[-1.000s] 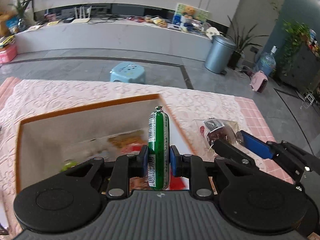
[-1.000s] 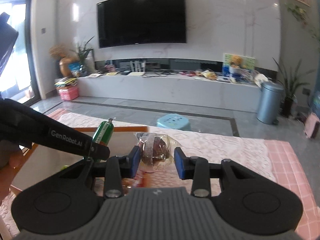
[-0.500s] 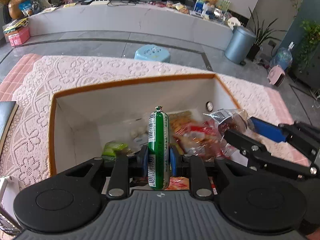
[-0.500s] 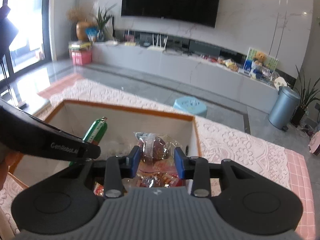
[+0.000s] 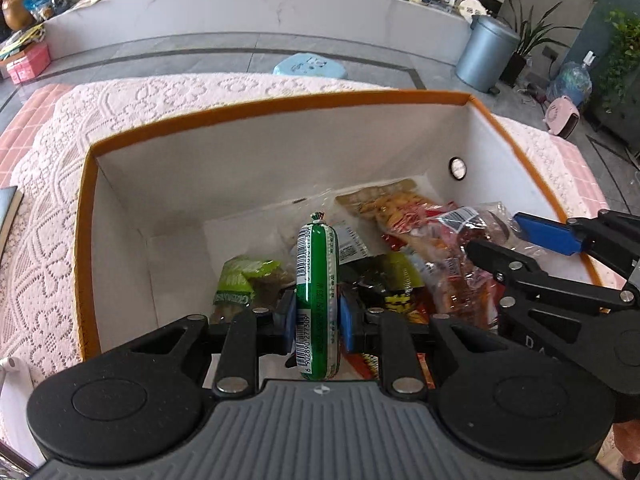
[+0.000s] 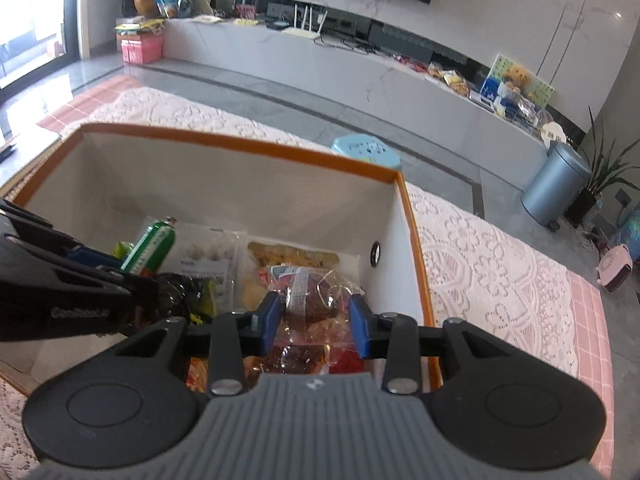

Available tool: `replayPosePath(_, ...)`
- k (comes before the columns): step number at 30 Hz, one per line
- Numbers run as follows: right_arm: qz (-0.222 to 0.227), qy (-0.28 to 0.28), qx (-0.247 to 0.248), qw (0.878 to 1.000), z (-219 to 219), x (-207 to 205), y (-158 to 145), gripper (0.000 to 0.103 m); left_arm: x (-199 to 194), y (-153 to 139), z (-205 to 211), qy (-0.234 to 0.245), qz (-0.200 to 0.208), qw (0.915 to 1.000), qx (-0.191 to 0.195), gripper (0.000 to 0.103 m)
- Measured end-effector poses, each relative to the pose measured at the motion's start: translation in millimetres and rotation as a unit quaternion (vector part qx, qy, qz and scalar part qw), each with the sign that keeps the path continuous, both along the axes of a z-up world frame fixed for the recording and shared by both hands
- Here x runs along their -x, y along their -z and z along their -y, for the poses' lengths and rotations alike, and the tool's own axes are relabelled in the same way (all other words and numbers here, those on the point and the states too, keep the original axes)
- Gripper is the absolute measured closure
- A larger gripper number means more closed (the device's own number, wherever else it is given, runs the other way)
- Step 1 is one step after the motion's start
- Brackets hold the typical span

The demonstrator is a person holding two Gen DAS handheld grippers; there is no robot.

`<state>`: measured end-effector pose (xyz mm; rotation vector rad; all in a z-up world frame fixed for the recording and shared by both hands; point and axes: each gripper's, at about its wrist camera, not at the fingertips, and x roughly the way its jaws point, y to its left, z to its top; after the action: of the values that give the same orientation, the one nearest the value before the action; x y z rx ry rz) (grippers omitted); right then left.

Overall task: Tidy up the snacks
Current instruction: 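Open both grippers to release the snacks into the box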

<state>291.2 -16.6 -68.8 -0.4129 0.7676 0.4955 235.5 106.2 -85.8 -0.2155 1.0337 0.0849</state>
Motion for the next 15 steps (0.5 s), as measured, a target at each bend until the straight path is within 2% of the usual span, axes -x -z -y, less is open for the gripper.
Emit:
replayPosePath(8,-0.008,0.003,0.016,1.000,-3.1,-1.1,6.7,0.067,2.2,2.2,2.8,0.002,-0.012,0.9997,-0.023,0.076)
replayPosePath(10,-0.007,0.004,0.019,1.000,-2.3,-1.0,5.3,0.066,1.4,1.6,4.1,0.001,-0.013,0.9994,-0.031,0.069)
replayPosePath(13,-0.001,0.004,0.023,1.000,-1.2,1.9,2.4,0.057,1.6,0.6,4.6,0.005,-0.011,0.9996,-0.026,0.053)
replayPosePath(15,0.000,0.006,0.022,1.000,-0.1,3.4,-0.5,0.045,3.2,-2.5,5.8,0.002,-0.004,0.9994,-0.033,0.039)
